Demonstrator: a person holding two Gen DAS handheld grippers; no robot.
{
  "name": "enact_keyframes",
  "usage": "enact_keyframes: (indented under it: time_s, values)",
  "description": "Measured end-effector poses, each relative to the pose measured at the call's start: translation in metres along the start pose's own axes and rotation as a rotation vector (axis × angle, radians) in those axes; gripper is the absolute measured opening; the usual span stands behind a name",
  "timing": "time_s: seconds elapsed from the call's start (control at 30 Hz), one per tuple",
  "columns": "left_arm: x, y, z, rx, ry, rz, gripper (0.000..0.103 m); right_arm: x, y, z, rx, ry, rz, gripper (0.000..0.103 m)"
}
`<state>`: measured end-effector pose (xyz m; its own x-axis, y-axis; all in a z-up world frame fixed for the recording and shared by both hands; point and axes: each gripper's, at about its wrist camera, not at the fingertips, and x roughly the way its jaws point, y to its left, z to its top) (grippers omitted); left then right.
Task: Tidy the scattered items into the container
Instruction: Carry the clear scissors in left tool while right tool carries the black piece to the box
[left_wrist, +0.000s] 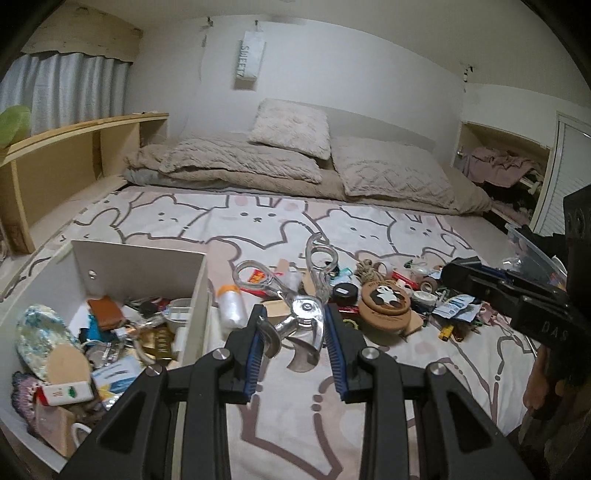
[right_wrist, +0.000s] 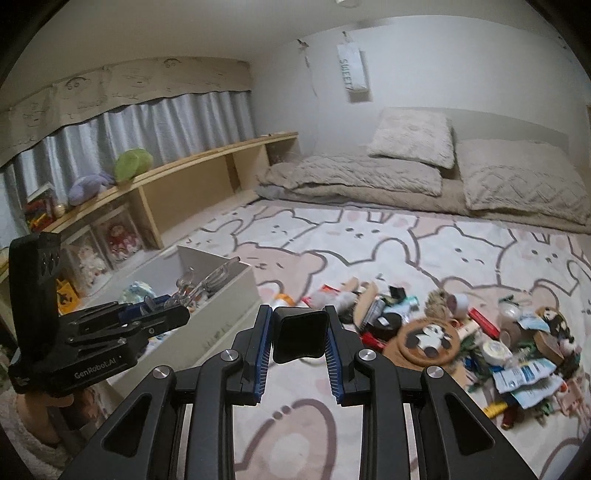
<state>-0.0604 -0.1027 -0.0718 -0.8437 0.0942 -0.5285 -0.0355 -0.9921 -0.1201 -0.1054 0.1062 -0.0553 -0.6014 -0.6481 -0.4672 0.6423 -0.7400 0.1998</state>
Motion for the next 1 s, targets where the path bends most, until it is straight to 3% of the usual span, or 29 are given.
enact_keyframes:
  time_s: [0.6, 1.0]
  values:
    - [-0.037, 0.091, -0.006, -0.101, -0.035, 0.135, 0.031, 0.030, 0.064, 0.018, -0.066, 0.005, 0.119, 0.027]
    - [-0.046, 0.159, -0.003, -0.095, -0.005, 0.244, 0.031, 0.054, 0.108, 0.030, -0.133, 0.020, 0.205, 0.027]
